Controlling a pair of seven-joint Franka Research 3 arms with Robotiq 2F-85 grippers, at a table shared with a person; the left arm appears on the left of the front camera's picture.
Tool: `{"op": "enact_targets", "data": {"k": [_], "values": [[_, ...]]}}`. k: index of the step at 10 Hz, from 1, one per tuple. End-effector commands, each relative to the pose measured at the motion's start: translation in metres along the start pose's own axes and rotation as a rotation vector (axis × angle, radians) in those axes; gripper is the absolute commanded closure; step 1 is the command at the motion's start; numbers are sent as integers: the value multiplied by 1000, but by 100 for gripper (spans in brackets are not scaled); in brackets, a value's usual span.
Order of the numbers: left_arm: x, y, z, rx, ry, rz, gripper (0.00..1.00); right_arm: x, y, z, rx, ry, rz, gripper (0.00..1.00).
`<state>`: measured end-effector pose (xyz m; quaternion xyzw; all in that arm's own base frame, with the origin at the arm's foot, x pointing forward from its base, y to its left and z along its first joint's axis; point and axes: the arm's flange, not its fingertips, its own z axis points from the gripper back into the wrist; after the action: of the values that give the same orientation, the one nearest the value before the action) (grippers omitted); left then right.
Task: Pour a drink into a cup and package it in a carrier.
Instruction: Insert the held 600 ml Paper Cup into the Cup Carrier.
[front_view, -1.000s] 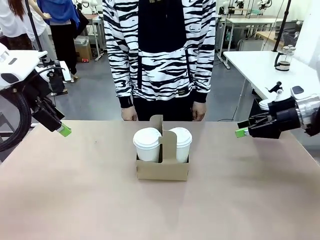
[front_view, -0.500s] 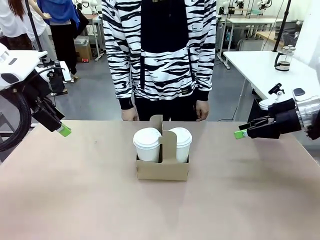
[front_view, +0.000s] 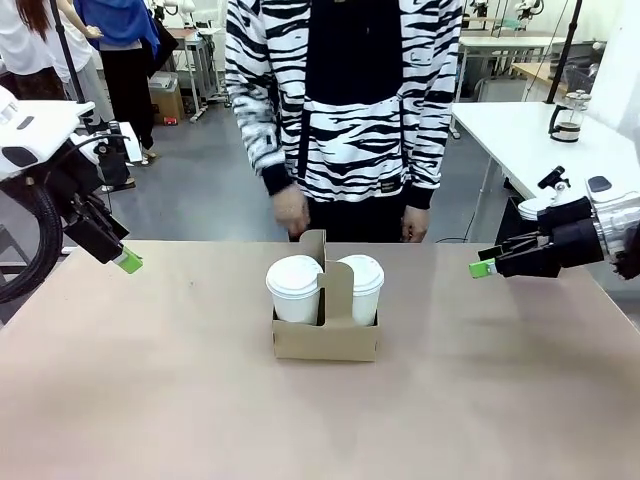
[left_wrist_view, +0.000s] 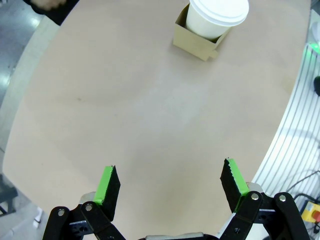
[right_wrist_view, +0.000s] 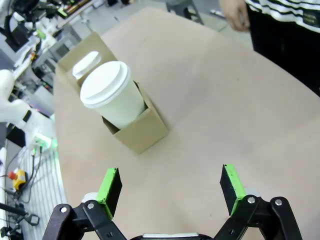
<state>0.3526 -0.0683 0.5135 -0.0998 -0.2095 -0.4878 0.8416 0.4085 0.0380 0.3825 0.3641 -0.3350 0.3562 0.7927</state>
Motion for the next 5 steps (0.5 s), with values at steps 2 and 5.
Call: {"op": "enact_targets", "data": {"k": [2, 5], "values": [[1, 2, 2, -5, 7, 9, 0, 1, -6, 2, 13, -5, 25, 0], [1, 2, 2, -5, 7, 9, 0, 1, -6, 2, 13, -5, 25, 0]]}}
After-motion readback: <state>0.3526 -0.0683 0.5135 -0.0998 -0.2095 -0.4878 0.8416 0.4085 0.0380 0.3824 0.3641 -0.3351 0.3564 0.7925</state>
